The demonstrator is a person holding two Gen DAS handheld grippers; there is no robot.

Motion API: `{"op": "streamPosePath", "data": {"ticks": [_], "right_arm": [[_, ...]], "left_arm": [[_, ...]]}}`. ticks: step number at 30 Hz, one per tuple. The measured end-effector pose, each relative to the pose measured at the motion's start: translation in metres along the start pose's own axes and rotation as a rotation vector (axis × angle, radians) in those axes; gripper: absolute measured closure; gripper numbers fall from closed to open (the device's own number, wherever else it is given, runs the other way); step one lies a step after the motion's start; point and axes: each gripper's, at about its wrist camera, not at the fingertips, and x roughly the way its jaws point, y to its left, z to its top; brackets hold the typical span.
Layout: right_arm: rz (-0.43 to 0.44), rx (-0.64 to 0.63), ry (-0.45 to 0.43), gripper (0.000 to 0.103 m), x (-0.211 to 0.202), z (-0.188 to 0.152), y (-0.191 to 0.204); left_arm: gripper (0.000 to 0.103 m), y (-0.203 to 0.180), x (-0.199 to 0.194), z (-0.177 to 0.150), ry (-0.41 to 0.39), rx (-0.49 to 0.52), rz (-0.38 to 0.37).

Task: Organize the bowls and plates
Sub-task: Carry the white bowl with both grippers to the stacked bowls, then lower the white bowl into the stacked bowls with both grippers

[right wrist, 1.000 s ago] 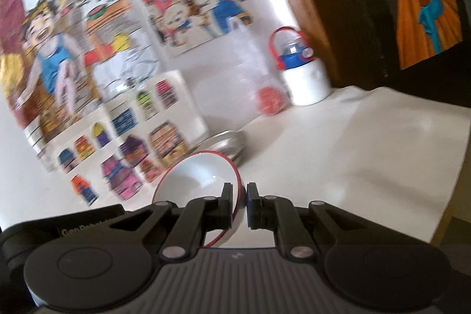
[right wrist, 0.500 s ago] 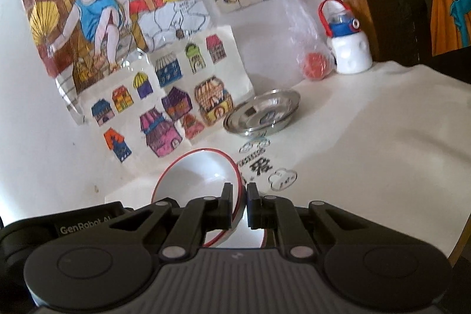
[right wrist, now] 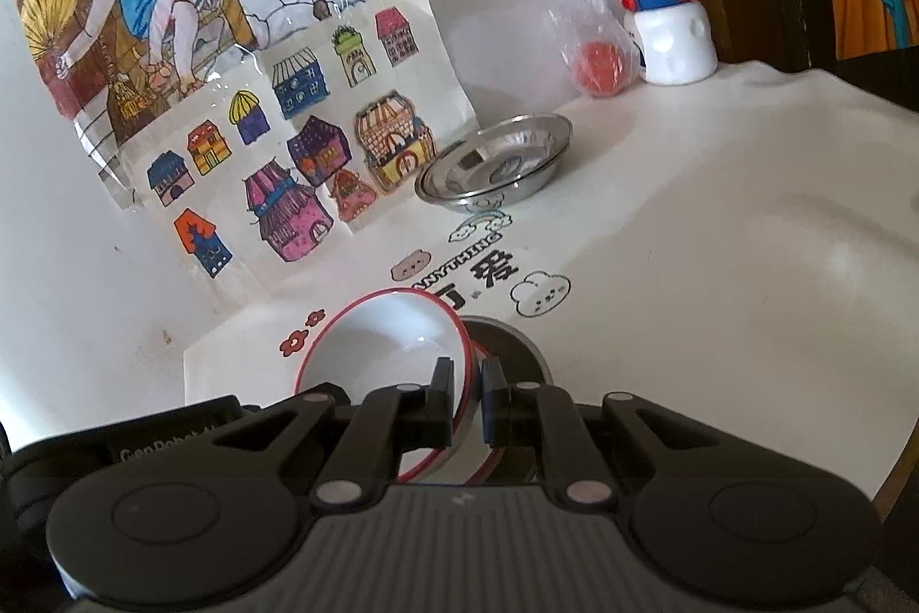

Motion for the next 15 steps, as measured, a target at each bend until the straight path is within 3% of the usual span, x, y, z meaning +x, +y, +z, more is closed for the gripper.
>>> {"op": "streamPosePath", "data": {"ticks": [15], "right_arm": [[0.014,0.03,0.042,0.09,0.0046,-0.0004,-0.0055]], "left_arm": [[0.094,-0.0015,0.0101,0.0058,0.036,0.038,0.032]]}}
